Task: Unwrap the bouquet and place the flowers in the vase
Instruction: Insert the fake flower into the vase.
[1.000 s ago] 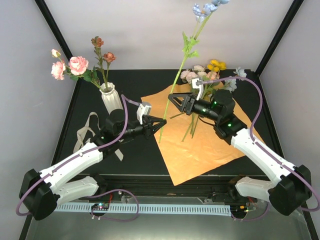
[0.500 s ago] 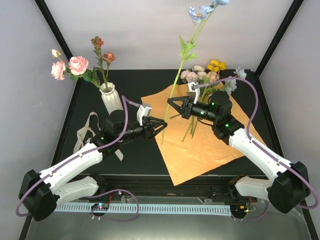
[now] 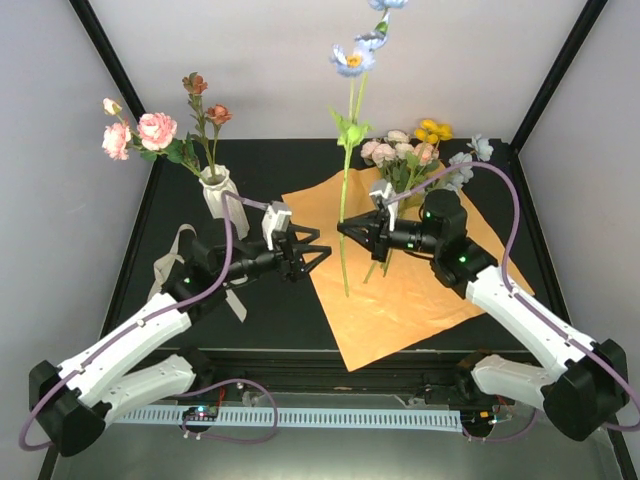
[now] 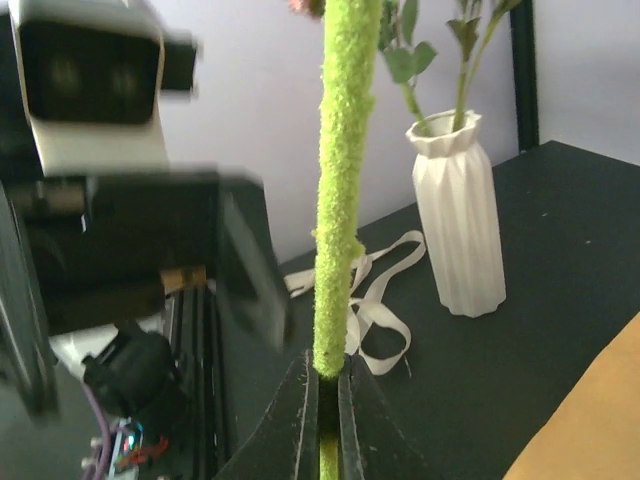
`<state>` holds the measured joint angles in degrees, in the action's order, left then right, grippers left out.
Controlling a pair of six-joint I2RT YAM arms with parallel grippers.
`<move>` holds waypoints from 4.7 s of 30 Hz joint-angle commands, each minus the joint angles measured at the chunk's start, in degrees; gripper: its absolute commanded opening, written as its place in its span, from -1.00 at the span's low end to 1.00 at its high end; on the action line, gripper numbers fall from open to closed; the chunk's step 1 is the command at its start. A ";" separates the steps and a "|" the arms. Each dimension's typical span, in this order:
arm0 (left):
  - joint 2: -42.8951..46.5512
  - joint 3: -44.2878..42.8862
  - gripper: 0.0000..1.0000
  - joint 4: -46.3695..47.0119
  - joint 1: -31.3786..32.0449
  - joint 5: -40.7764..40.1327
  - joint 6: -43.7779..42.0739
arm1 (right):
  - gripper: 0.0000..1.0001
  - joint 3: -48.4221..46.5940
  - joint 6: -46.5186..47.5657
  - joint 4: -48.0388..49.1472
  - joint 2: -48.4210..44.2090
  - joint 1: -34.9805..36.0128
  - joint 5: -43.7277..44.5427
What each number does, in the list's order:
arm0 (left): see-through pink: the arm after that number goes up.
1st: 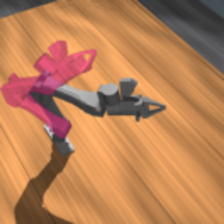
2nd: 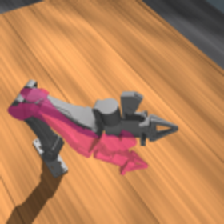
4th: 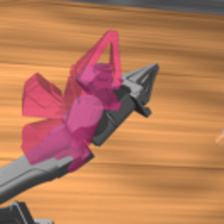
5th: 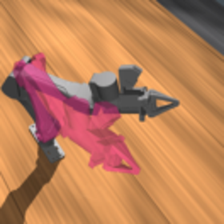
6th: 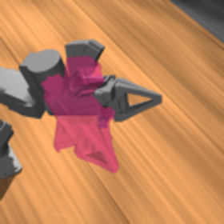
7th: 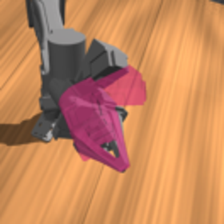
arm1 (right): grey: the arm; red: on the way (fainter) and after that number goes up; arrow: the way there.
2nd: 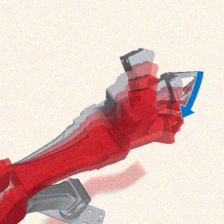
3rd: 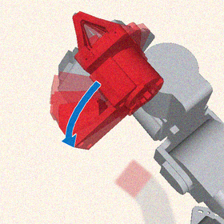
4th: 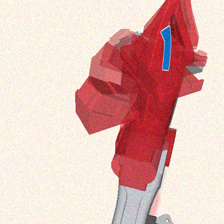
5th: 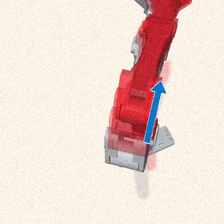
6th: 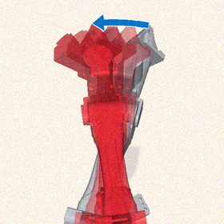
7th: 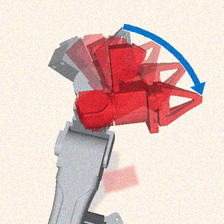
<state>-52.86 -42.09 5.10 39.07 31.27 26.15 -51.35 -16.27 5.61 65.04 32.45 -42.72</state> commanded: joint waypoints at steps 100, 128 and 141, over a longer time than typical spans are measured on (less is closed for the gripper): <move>-7.45 -34.07 -0.97 -6.69 -31.68 -32.95 -28.52 | 1.00 -0.92 -1.75 -23.24 -11.60 7.81 30.39; -10.84 -14.83 -0.74 -7.01 -36.09 -30.08 -15.78 | 1.00 -2.92 -6.43 -29.70 -12.72 7.79 39.99; -3.99 -15.16 -0.29 -12.72 -36.12 -24.65 -14.25 | 1.00 -3.14 -11.66 -30.39 -13.12 7.81 40.97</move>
<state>-60.80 -56.53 -6.07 3.38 3.40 11.11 -52.77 -25.76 -25.04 52.49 40.16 -2.15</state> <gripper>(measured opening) 0.350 0.999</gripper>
